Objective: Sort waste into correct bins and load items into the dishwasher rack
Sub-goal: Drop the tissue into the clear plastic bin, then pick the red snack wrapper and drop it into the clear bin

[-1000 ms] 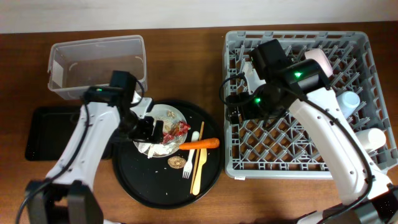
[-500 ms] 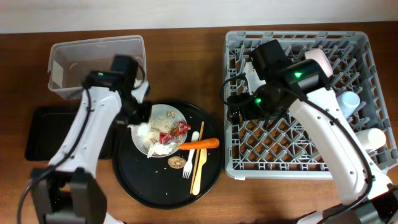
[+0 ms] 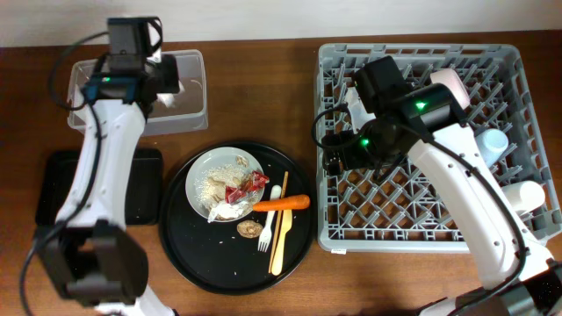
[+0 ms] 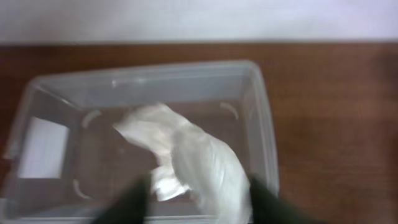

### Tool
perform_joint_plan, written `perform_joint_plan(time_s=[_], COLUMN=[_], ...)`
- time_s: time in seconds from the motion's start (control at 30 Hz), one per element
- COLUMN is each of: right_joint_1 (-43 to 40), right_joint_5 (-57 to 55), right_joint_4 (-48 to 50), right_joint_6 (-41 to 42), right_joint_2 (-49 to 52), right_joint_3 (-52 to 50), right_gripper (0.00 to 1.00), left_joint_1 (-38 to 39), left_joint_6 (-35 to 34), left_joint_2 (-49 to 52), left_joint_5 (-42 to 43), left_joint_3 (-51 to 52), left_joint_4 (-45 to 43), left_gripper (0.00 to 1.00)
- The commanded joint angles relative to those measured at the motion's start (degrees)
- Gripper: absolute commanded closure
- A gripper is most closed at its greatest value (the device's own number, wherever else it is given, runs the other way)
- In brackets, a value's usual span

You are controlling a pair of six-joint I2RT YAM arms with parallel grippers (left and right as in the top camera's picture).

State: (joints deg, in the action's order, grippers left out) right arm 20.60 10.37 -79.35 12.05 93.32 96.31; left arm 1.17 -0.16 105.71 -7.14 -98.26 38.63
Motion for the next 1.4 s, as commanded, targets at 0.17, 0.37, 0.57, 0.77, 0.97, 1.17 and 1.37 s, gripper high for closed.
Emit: perform_joint_plan(time_s=[0.17, 0.37, 0.57, 0.77, 0.97, 1.17, 1.37], right_joint_1=[-0.1, -10.6, -17.2, -17.2, -17.2, -17.2, -17.2], right_joint_5=[-2.6, -6.6, -6.6, -6.6, -6.6, -6.6, -6.6], right_joint_4=[-0.4, -2.0, -3.4, -3.9, -4.0, -4.0, -4.0], right_joint_6=[1.1, 3.7, 3.3, 3.2, 3.2, 3.0, 3.0], right_joint_2=[-0.3, -0.3, -0.3, -0.3, -0.3, -0.3, -0.3], right_joint_3=[0.0, 0.0, 0.0, 0.0, 0.0, 0.0, 0.0], right_gripper=[0.02, 0.01, 0.01, 0.01, 0.01, 0.01, 0.01], left_joint_1=[4.3, 9.7, 9.7, 9.7, 9.3, 0.2, -5.4], left_joint_6=[-0.5, -0.5, -0.5, -0.5, -0.3, -0.7, -0.7], left_joint_2=[-1.3, -0.9, -0.9, -1.3, -12.3, -15.5, -3.9], left_joint_5=[18.8, 25.6, 26.9, 26.9, 22.5, 14.1, 13.1], left_joint_3=[-1.5, 19.0, 26.9, 26.5, 18.0, 5.9, 5.9], left_joint_4=[27.8, 29.9, 20.8, 19.1, 20.7, 8.7, -5.6], left_gripper=[0.01, 0.02, 0.74, 0.99, 0.99, 0.99, 0.99])
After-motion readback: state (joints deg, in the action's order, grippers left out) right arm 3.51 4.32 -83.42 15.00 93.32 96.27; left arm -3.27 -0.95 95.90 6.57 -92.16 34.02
